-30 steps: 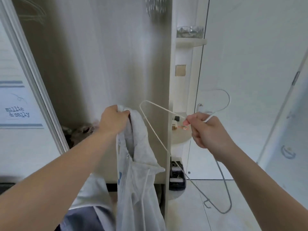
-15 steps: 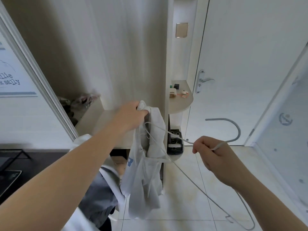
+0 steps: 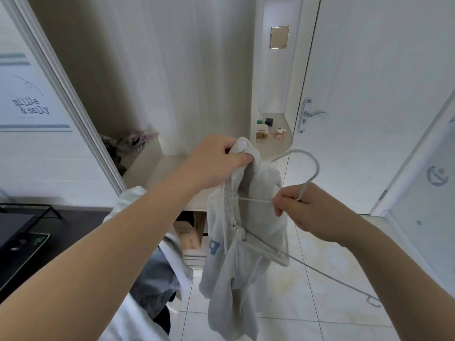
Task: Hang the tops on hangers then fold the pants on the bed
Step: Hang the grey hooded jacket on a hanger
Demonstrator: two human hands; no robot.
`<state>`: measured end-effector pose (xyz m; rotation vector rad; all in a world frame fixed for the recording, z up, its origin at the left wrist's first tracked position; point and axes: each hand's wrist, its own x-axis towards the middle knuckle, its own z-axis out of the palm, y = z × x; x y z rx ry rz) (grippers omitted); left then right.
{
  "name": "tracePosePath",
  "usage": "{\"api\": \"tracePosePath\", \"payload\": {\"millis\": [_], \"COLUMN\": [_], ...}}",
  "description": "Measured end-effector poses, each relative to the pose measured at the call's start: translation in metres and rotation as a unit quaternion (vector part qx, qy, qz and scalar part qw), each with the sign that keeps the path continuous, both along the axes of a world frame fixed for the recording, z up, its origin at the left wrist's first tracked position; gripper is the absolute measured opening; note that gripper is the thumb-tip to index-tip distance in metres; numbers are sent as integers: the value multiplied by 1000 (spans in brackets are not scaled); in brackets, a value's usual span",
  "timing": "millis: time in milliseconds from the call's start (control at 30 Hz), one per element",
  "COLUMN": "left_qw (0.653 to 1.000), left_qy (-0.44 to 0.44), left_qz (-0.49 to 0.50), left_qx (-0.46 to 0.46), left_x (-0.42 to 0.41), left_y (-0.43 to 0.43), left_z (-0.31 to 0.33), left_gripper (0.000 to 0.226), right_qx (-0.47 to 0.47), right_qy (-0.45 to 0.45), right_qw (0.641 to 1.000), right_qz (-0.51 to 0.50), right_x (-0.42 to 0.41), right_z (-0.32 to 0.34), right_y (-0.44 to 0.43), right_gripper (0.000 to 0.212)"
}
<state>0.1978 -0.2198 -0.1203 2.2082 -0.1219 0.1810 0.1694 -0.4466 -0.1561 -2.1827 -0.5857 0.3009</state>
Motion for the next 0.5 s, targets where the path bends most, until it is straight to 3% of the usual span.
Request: {"api": "tracePosePath", "payload": {"millis": [167,367,500], "left_qw": [998,968,947], "left_qy": [20,145,198], "left_qz": [48,-41,-71], "left_qx": [-46,-200,-244], "left_x": [-1,-8,-14], "left_y": [13,-19,-30], "left_z": [4,-10,-29], "left_gripper": [15,13,12], "right_qx": [21,32,202], "right_qy": [47,20,129], "right_qw": [999,999,971], "right_qz": [14,27,11], "right_x": [-12,-4,-15], "right_z": [11,-30,-67], "right_y": [-41,3,23], "right_gripper": [32,34,45]}}
